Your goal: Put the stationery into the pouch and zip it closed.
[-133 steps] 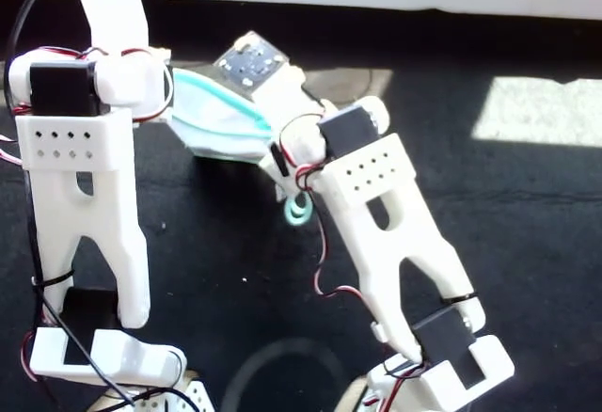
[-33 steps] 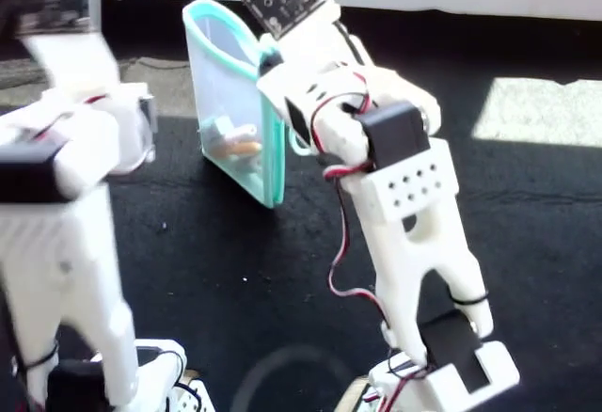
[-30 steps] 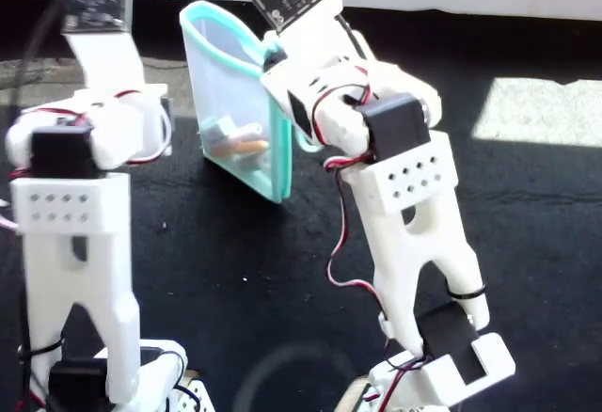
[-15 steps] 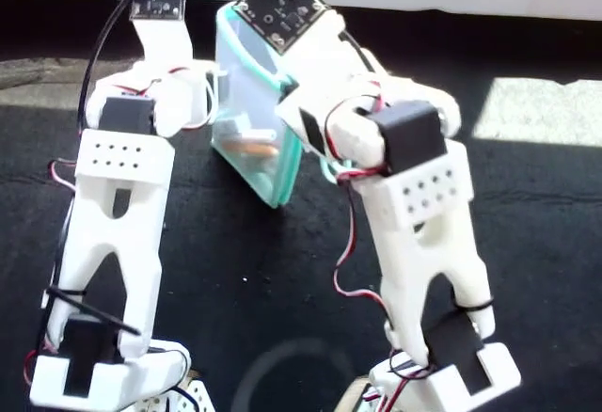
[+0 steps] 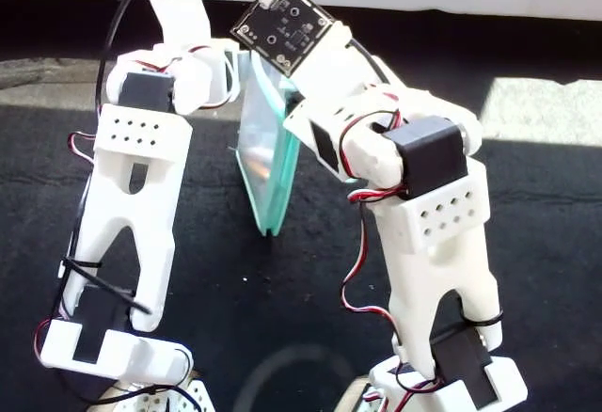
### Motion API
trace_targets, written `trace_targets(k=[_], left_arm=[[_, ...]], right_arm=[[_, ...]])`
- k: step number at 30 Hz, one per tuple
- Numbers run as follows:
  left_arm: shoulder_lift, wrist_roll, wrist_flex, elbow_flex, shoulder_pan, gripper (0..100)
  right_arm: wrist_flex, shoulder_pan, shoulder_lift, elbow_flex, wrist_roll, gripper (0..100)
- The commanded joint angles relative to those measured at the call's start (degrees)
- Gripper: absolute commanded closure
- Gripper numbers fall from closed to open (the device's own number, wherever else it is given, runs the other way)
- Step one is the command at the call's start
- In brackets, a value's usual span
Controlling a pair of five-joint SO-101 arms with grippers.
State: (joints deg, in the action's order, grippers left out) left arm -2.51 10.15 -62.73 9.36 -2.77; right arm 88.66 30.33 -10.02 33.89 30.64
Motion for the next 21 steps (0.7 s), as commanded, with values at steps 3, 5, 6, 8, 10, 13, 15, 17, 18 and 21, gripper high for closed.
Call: trace_targets(k=[3, 5, 6, 8, 10, 13, 15, 17, 18, 21], left_arm=[[0.7, 0.2, 1.8, 5.2, -1.0, 81], [1.3, 0.2, 2.3, 6.1, -1.0, 81], [1.4, 0.2, 1.2, 6.9, -0.9, 81], [0.2, 0.2, -4.0, 9.1, 0.5, 81], [-1.7, 0.2, -11.0, 11.7, 1.8, 81], [-4.6, 0.2, -20.6, 13.4, 2.2, 81], [-5.8, 0.2, -25.3, 13.4, 1.8, 81], [-6.5, 0.4, -28.7, 13.4, 1.7, 81], [-7.1, 0.4, -29.8, 13.4, 1.7, 81], [-8.5, 0.4, -33.0, 13.4, 1.7, 81]], right_arm=[[0.1, -0.1, -2.9, 2.5, 0.8, 99.3], [0.0, -0.3, -2.9, 2.5, 0.8, 99.3], [-0.1, -0.5, -2.9, 2.5, 0.8, 99.3], [-0.4, -1.5, -2.4, 2.5, 0.4, 99.3], [-1.1, -1.8, -2.2, 2.1, 0.4, 99.3], [-3.5, -2.0, -2.2, 1.9, 0.4, 99.3], [-5.3, -2.0, -2.2, 1.9, 0.4, 99.3], [-6.7, -2.0, -2.1, 1.8, 0.4, 99.3], [-7.2, -2.0, -2.1, 1.8, 0.4, 99.3], [-7.0, -2.0, -0.6, 1.9, 0.4, 99.3]])
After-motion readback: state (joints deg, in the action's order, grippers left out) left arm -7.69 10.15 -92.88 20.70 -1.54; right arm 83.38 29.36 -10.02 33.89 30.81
